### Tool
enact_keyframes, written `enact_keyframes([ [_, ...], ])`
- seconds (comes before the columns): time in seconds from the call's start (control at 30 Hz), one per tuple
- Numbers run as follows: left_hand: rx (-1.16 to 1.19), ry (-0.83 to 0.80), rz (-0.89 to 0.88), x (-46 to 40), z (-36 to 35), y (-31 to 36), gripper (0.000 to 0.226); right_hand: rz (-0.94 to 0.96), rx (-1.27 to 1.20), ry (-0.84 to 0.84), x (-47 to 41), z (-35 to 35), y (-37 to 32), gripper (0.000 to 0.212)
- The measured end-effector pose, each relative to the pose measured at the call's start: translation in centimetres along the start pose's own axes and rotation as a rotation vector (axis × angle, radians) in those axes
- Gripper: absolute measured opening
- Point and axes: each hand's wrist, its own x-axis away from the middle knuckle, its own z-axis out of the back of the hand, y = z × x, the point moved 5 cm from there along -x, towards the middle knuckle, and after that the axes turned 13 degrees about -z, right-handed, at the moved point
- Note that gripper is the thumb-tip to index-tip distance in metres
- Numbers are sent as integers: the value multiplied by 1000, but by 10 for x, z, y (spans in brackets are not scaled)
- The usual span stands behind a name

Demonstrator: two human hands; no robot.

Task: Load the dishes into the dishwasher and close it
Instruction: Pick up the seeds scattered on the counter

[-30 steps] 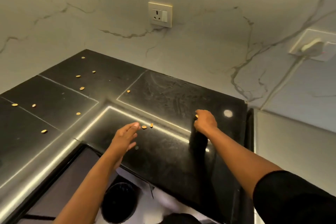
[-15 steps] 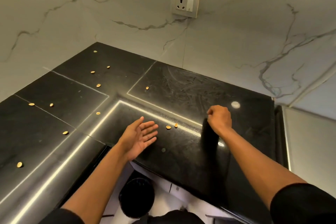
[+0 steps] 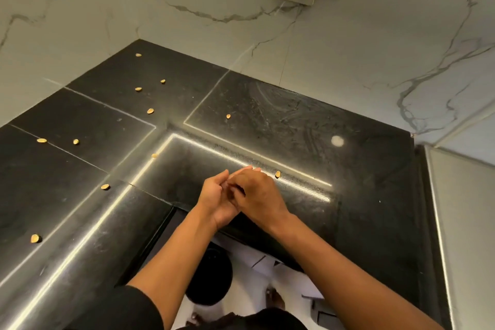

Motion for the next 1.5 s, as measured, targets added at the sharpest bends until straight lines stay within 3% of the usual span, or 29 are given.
enact_keyframes([
  [0.1, 70, 54, -49, 0, 15, 7, 54, -7, -50, 123, -6, 18, 15, 17],
  [0.17, 105, 82, -90, 2, 24, 14, 54, -82, 46, 180, -22, 30, 40, 18],
  [0.3, 129, 145, -146, 8, 49, 24, 53, -235, 324, -69, -42, 23, 85, 29],
  [0.77, 172, 263, -235, 32, 57, 6, 56, 63, 415, -103, -51, 3, 86, 17],
  [1.03, 170, 298, -261, 34, 43, -13, 56, -12, 197, -123, -56, 12, 75, 20],
  [1.13, 158, 303, -267, 31, 33, -21, 54, 118, 100, -134, -43, 11, 43, 18],
  [1.27, 161, 298, -252, 24, 16, -29, 47, 251, 159, -204, -21, 1, 17, 14],
  [1.5, 228, 290, -283, 15, 6, -45, 52, 217, 125, -116, -27, 29, 55, 20],
])
